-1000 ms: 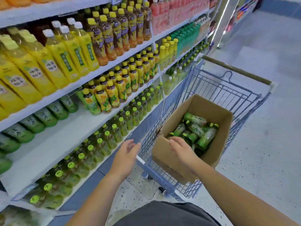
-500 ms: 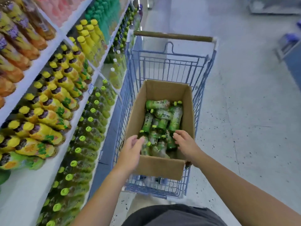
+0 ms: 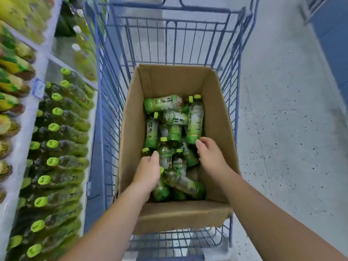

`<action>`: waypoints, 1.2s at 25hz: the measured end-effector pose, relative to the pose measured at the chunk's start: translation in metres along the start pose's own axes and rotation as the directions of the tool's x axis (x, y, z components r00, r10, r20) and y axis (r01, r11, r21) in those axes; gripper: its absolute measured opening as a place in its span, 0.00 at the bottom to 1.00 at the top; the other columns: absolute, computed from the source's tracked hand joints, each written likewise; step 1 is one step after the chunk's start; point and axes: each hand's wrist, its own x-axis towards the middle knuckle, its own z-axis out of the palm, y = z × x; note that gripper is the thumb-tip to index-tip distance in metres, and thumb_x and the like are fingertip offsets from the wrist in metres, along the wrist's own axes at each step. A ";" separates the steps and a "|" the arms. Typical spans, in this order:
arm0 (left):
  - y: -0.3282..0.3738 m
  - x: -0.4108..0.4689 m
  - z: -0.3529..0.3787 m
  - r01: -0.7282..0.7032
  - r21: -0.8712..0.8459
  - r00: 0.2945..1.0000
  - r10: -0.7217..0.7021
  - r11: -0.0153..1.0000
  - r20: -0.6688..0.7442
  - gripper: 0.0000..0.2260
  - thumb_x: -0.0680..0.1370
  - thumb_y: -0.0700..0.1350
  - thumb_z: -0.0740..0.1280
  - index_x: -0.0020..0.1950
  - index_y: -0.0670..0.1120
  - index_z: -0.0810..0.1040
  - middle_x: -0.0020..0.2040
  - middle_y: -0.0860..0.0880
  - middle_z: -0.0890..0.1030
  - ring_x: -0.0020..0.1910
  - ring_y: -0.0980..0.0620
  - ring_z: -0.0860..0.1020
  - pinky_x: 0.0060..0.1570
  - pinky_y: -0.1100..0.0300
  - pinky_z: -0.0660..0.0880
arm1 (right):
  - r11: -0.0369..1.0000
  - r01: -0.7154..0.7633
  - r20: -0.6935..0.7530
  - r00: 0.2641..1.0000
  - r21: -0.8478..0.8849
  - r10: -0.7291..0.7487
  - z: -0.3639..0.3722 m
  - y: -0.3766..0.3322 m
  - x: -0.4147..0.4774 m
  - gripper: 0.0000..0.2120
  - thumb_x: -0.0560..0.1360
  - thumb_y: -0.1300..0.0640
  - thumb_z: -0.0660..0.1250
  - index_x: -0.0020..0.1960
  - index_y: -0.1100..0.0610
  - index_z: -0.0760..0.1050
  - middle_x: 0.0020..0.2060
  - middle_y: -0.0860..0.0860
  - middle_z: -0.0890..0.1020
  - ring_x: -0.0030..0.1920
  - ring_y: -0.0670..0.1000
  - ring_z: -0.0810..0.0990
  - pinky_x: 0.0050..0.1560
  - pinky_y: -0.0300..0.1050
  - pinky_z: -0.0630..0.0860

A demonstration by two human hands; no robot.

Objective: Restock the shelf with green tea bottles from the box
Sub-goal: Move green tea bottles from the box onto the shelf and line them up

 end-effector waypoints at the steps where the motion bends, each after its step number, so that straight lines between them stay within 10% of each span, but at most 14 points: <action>1: -0.003 0.009 0.008 0.055 -0.012 0.998 -0.054 0.998 0.023 0.18 0.83 0.56 0.56 0.46 0.43 0.73 0.40 0.45 0.74 0.37 0.47 0.72 0.40 0.54 0.66 | 1.000 0.008 -0.023 1.000 -0.006 -0.008 0.004 -0.001 0.014 0.24 0.84 0.45 0.57 0.77 0.52 0.65 0.69 0.50 0.75 0.62 0.49 0.74 0.64 0.49 0.72; 4: -0.007 0.036 0.033 0.344 -0.065 0.925 -0.326 0.937 0.196 0.21 0.80 0.55 0.63 0.67 0.43 0.73 0.51 0.45 0.79 0.46 0.46 0.78 0.50 0.52 0.73 | 0.999 -0.010 -0.084 0.996 -0.052 0.006 0.013 -0.001 0.062 0.24 0.84 0.47 0.57 0.78 0.54 0.64 0.66 0.50 0.76 0.51 0.47 0.73 0.47 0.42 0.69; 7: -0.012 0.070 0.050 0.597 -0.231 0.784 -0.498 0.769 0.370 0.20 0.79 0.52 0.68 0.67 0.44 0.74 0.55 0.40 0.84 0.51 0.41 0.85 0.52 0.45 0.78 | 0.992 -0.065 -0.141 0.989 -0.110 0.049 0.023 0.000 0.109 0.20 0.82 0.49 0.59 0.71 0.55 0.66 0.52 0.49 0.78 0.41 0.47 0.75 0.35 0.42 0.68; 10: -0.030 0.095 0.065 0.695 -0.273 0.716 -0.607 0.665 0.344 0.25 0.76 0.47 0.72 0.71 0.44 0.71 0.65 0.38 0.79 0.61 0.36 0.80 0.65 0.37 0.73 | 0.979 -0.122 -0.180 0.979 -0.161 0.092 0.035 0.008 0.145 0.22 0.79 0.50 0.62 0.69 0.58 0.65 0.62 0.57 0.76 0.53 0.57 0.77 0.49 0.48 0.73; 13: -0.040 0.099 0.091 0.724 -0.270 0.690 -0.669 0.635 0.277 0.11 0.78 0.43 0.73 0.52 0.39 0.73 0.48 0.38 0.78 0.55 0.40 0.80 0.66 0.43 0.73 | 0.972 -0.146 -0.193 0.975 -0.185 0.110 0.041 0.014 0.165 0.29 0.79 0.49 0.65 0.73 0.60 0.60 0.67 0.58 0.74 0.61 0.61 0.76 0.60 0.54 0.75; 21: -0.028 0.112 0.147 0.442 -0.471 0.856 -0.516 0.763 -0.032 0.25 0.69 0.47 0.82 0.59 0.42 0.76 0.51 0.42 0.83 0.48 0.41 0.82 0.34 0.43 0.81 | 0.987 -0.160 -0.188 0.970 -0.003 0.157 0.047 0.021 0.185 0.29 0.75 0.52 0.71 0.69 0.60 0.62 0.67 0.57 0.74 0.58 0.57 0.77 0.54 0.47 0.74; 23: -0.021 0.116 0.135 0.291 -0.448 0.910 -0.389 0.845 -0.142 0.28 0.65 0.52 0.83 0.56 0.45 0.73 0.50 0.46 0.81 0.47 0.44 0.79 0.47 0.51 0.80 | 0.983 -0.175 -0.166 0.969 0.050 0.181 0.047 0.020 0.185 0.32 0.74 0.54 0.72 0.70 0.61 0.61 0.65 0.56 0.75 0.55 0.56 0.75 0.49 0.45 0.70; 26: -0.011 0.129 0.106 0.134 -0.410 0.974 -0.197 0.902 -0.115 0.26 0.64 0.54 0.83 0.56 0.46 0.79 0.48 0.49 0.86 0.43 0.48 0.83 0.36 0.60 0.77 | 0.967 -0.232 -0.058 0.969 0.107 0.239 0.049 0.020 0.180 0.34 0.72 0.57 0.74 0.72 0.60 0.61 0.60 0.54 0.74 0.52 0.55 0.73 0.45 0.45 0.70; 30: -0.005 0.144 0.080 0.035 -0.367 0.998 -0.049 0.930 -0.029 0.32 0.61 0.54 0.82 0.64 0.50 0.79 0.51 0.49 0.87 0.48 0.46 0.87 0.50 0.49 0.83 | 0.964 -0.240 -0.008 0.970 0.113 0.242 0.053 0.026 0.179 0.31 0.68 0.60 0.74 0.68 0.58 0.66 0.58 0.54 0.77 0.54 0.57 0.78 0.51 0.49 0.76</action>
